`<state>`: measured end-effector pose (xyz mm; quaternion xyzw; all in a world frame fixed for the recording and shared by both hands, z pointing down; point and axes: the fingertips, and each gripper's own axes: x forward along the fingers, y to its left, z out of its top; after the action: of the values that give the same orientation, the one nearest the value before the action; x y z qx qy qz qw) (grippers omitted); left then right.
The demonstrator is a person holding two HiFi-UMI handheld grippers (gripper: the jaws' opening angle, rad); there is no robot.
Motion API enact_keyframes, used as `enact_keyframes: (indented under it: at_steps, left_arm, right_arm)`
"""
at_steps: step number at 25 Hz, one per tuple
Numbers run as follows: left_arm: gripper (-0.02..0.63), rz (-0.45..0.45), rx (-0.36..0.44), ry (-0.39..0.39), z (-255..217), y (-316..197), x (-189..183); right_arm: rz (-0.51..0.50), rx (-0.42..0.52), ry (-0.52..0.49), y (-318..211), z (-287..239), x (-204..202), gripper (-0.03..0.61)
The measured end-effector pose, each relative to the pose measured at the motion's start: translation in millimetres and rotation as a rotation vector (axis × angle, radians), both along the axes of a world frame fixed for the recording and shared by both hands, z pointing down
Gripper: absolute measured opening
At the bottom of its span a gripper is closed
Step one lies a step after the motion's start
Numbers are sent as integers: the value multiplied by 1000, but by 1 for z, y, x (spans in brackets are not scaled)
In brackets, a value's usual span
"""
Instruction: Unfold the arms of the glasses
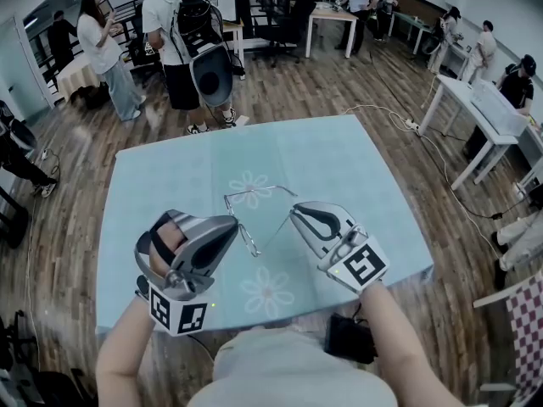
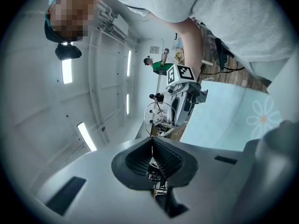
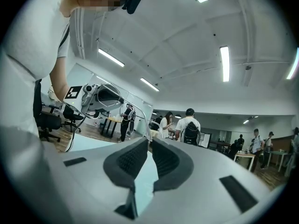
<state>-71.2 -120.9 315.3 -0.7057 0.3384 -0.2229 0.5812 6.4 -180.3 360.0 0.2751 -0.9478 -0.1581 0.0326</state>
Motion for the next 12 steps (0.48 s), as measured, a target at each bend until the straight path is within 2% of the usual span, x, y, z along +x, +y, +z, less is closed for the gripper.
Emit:
enact_keyframes:
  at_steps: [12]
  left_arm:
    - [11,-67,25,-21,4,-14,-4]
  right_arm:
    - [30,4,0,1,1,19,28]
